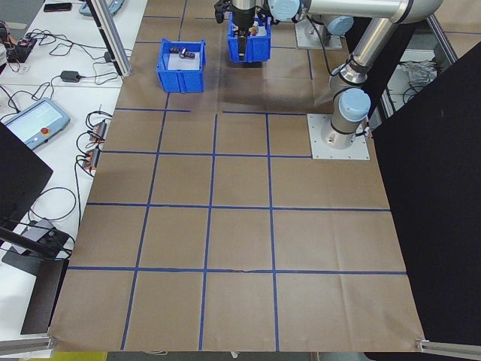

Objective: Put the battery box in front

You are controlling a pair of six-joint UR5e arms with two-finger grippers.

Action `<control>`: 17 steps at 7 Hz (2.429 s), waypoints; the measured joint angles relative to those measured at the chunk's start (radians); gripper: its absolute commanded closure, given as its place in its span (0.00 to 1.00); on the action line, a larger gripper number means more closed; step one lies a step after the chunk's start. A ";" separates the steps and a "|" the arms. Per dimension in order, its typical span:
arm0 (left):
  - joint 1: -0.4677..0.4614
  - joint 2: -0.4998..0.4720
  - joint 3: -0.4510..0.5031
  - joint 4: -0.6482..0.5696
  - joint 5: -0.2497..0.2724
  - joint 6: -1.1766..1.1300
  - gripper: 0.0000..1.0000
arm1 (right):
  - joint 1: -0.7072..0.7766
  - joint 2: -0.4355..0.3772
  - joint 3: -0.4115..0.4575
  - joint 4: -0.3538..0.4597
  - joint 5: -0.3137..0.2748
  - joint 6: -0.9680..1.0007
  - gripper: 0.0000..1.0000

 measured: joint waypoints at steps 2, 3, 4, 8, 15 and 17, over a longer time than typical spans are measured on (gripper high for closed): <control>-0.003 0.070 -0.067 0.053 -0.005 0.001 0.00 | 0.096 0.040 -0.003 -0.057 -0.001 0.072 1.00; -0.003 0.103 -0.112 0.092 -0.007 0.008 0.00 | 0.141 0.066 -0.003 -0.098 -0.002 0.096 1.00; -0.001 0.115 -0.136 0.118 -0.008 0.014 0.00 | 0.182 0.093 -0.003 -0.139 -0.002 0.126 1.00; 0.004 0.068 -0.082 0.108 -0.006 0.068 0.00 | 0.243 0.165 -0.013 -0.215 -0.048 0.178 0.62; 0.003 0.044 -0.082 0.111 -0.006 0.054 0.00 | 0.151 0.143 -0.177 -0.020 -0.050 0.175 0.00; 0.003 0.043 -0.085 0.112 -0.007 0.052 0.00 | -0.021 0.130 -0.243 0.055 -0.004 0.188 0.00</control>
